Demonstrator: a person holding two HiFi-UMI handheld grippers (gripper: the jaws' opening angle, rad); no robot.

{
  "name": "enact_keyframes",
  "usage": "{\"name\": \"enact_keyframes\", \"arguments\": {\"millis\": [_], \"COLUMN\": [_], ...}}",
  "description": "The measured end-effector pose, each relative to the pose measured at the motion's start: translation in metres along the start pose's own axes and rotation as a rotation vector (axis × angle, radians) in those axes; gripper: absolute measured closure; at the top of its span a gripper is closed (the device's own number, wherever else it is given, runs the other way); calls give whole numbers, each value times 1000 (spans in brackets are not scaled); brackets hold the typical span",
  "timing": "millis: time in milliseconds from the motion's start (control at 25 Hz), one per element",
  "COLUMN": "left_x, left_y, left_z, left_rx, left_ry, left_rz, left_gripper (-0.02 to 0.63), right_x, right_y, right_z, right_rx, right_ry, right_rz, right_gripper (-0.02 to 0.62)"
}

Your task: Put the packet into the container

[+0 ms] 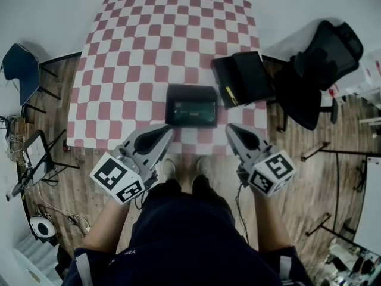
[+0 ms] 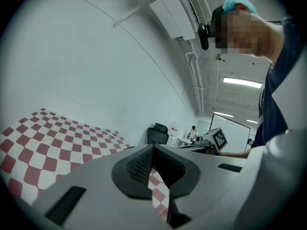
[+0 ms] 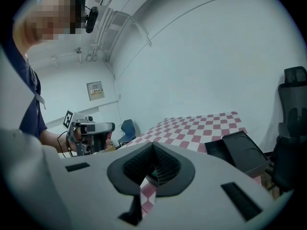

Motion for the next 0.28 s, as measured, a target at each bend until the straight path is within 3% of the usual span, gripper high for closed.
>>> {"name": "enact_keyframes", "arguments": {"millis": [280], "left_x": [2], "left_y": [-4], "left_z": [2], "left_rx": [-5], "left_ry": [6], "left_rz": [2], "left_gripper": [581], "right_x": [-1], "right_y": [-3], "right_z": [-3], "right_rx": [-9], "right_ry": [8], "right_rz": [6], "right_gripper": [580]}}
Point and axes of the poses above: the fingertips, and each gripper's own axes: y backward along the fingers, z to its left, x out of its underside, the point moved 1 cm from there along y, backward along the fingers, and after that the axes turned 5 degrees about -x, right-handed, at the moved point
